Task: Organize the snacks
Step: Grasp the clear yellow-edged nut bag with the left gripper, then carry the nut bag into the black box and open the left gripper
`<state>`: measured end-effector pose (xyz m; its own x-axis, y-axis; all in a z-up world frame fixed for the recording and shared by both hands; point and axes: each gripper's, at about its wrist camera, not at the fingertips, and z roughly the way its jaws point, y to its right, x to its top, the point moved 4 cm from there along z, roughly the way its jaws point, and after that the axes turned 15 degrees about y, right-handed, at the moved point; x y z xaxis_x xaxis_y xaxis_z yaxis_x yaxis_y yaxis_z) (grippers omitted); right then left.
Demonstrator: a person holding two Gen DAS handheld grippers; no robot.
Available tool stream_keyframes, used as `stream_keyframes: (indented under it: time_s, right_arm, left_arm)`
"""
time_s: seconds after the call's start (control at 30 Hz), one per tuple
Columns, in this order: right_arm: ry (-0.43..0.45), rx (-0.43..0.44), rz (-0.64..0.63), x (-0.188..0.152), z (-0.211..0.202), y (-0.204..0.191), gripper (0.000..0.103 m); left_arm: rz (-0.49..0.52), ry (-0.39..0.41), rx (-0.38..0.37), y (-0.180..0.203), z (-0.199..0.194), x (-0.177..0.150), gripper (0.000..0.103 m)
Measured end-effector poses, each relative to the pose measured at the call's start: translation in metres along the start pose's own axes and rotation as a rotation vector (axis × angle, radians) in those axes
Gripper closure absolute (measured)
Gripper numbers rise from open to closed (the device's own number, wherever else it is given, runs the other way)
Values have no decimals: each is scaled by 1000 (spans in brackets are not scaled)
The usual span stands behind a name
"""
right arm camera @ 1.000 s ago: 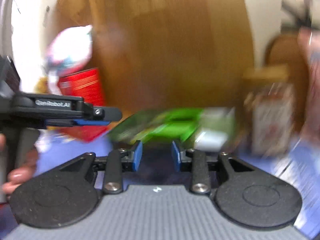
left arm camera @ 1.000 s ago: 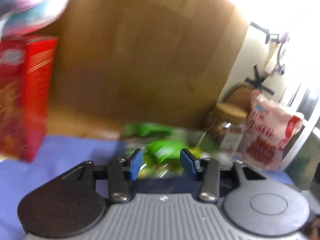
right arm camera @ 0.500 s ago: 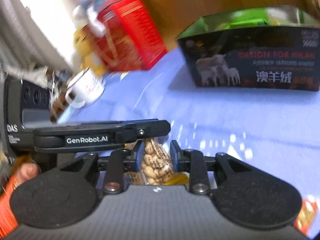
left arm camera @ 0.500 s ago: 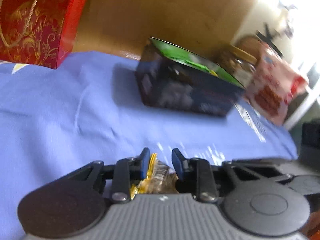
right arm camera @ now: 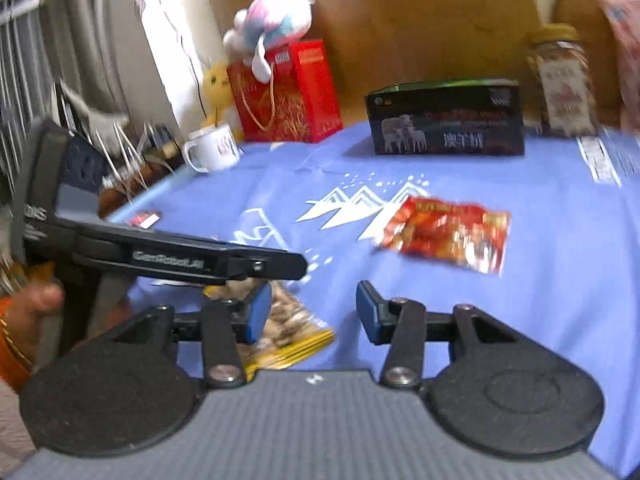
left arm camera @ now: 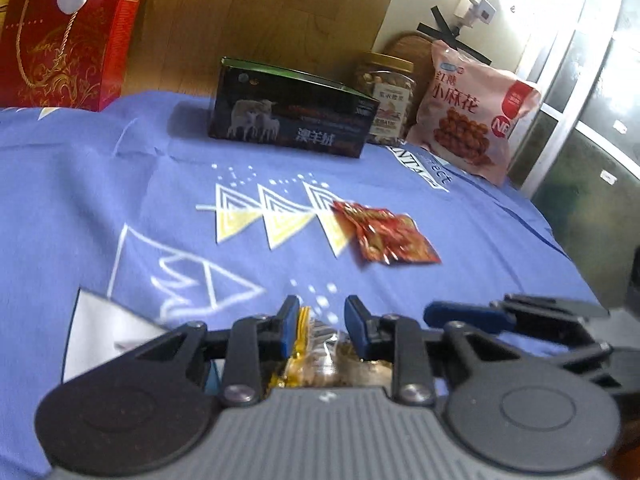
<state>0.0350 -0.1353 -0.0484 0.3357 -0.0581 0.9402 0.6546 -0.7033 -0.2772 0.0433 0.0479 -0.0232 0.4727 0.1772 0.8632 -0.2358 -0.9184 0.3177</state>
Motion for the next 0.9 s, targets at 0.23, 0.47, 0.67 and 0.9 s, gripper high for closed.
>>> stream_keyframes:
  time_s: [0.23,0.47,0.67,0.9]
  right_arm:
    - [8,14,-65,-22,-21,-27,40]
    - [4,-11,-175,-35,-23,-42,39]
    - [11,-33,-211,-36,-18,-44,39]
    - [17,-56,-213,-36,-19,-44,64]
  left_arm:
    - [12,-11,36,-4,-18,6,72]
    - [-75,-69,-25,-9,-32,-3,68]
    - [-236,-76,-69,-17,-39,-16,68]
    - [-239,-92,-87,-10,-35,-15,69]
